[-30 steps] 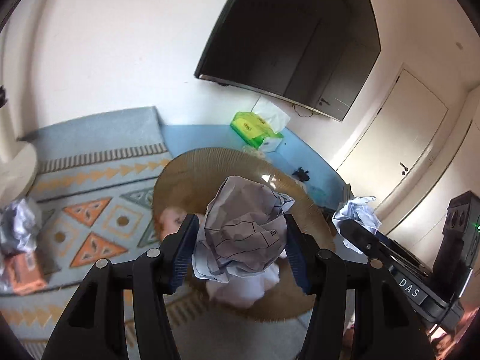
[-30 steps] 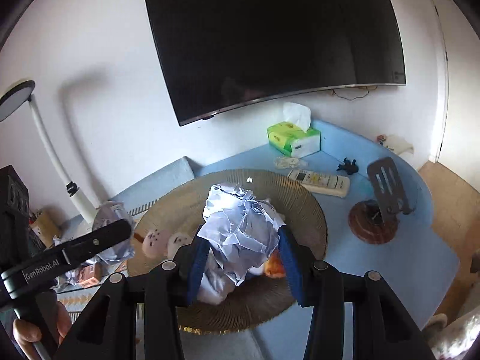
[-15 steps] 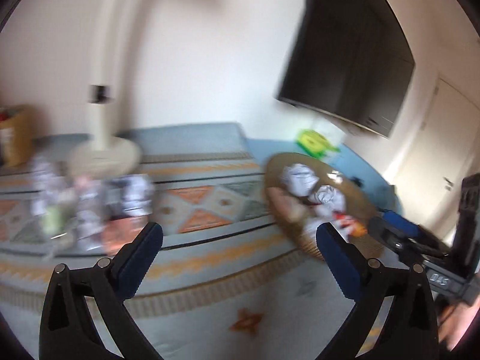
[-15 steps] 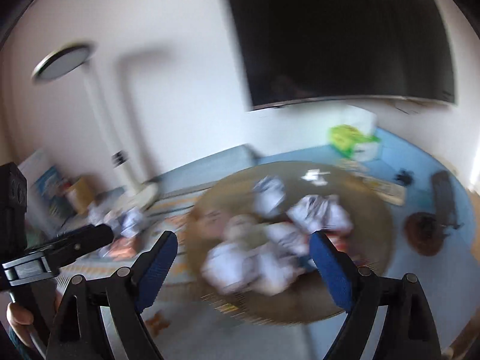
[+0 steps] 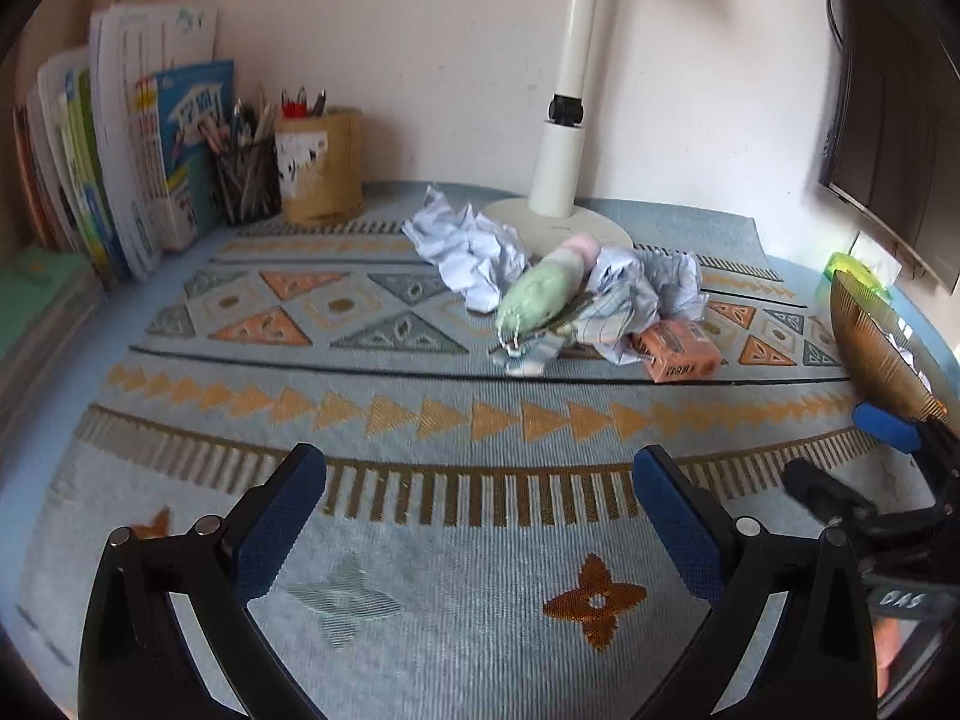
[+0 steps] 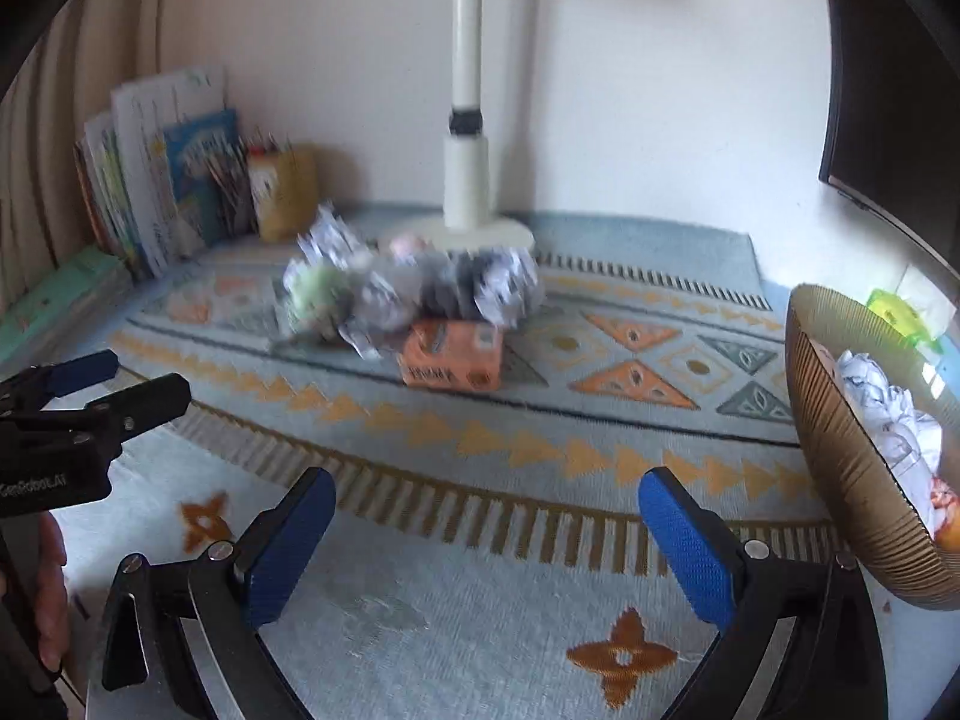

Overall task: Organize objects
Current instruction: 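Move both open tools back toward the remaining pile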

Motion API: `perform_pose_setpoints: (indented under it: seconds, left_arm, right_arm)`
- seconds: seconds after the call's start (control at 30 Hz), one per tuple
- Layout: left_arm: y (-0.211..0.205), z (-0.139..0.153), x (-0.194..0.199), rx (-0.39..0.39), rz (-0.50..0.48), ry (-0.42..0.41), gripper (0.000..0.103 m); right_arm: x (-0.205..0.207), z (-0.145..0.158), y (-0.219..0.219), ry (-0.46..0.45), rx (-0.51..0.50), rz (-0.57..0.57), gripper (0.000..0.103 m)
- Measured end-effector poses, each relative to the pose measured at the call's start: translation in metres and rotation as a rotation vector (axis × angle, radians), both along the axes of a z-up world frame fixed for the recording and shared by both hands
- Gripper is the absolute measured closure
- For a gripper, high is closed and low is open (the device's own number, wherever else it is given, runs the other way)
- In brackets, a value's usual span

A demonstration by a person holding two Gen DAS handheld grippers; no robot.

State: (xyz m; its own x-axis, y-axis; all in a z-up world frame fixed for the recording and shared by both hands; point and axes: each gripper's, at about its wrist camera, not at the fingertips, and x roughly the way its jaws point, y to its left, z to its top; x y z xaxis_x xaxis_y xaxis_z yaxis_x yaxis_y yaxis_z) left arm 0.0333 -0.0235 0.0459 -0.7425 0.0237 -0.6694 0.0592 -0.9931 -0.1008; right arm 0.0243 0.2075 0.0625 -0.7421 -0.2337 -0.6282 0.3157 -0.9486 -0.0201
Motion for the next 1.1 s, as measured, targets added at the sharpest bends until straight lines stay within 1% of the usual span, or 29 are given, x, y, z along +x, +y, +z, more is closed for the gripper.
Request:
perform_pose_setpoints:
  seconds: [0.03,0.1,0.2,0.27,0.33,0.43,0.53,0.6,0.83,0.9,1.0,1.07,1.1]
  left_arm:
    - [0.001,-0.004,-0.005,-0.004,0.014,-0.028,0.001]
    - [0.007,-0.007,-0.006,-0.027,0.030,-0.036,0.001]
    - [0.016,-0.009,-0.006,-0.040,-0.013,-0.057,0.001]
    - [0.019,-0.010,-0.007,-0.057,-0.021,-0.065,0.001]
    - [0.020,-0.010,-0.008,-0.056,-0.031,-0.072,0.001]
    - [0.019,-0.008,-0.007,-0.048,-0.039,-0.071,0.001]
    - [0.017,-0.008,-0.006,-0.053,-0.014,-0.067,0.001]
    - [0.016,-0.007,-0.005,-0.047,-0.014,-0.066,0.001]
    - [0.017,-0.009,-0.007,-0.057,-0.007,-0.081,0.001]
    - [0.017,-0.009,-0.007,-0.059,-0.007,-0.085,0.001]
    - [0.017,-0.009,-0.007,-0.059,-0.006,-0.084,0.001]
    - [0.016,-0.008,-0.006,-0.063,0.008,-0.077,0.001]
    - [0.015,-0.005,-0.003,-0.074,0.038,-0.061,0.001]
  right_arm:
    - [0.000,0.002,0.006,-0.003,-0.030,-0.003,0.000]
    - [-0.003,0.000,0.013,-0.029,-0.046,-0.045,0.000]
    - [-0.010,-0.002,0.014,-0.071,-0.026,-0.078,0.000]
    - [-0.010,-0.003,0.010,-0.077,0.002,-0.069,0.000]
    - [-0.009,-0.004,0.006,-0.075,0.024,-0.060,0.000]
    - [-0.010,-0.005,0.006,-0.088,0.031,-0.061,0.000]
    - [-0.012,-0.007,0.006,-0.097,0.035,-0.065,0.000]
    - [-0.013,-0.007,0.005,-0.103,0.042,-0.064,0.000]
    - [-0.013,-0.009,0.004,-0.106,0.059,-0.063,0.000]
    - [-0.013,-0.009,0.005,-0.111,0.049,-0.060,0.000]
    - [-0.016,-0.010,0.011,-0.131,0.005,-0.065,0.000]
    - [-0.016,-0.010,0.012,-0.132,-0.002,-0.069,0.000]
    - [-0.016,-0.010,0.011,-0.130,0.003,-0.069,0.000]
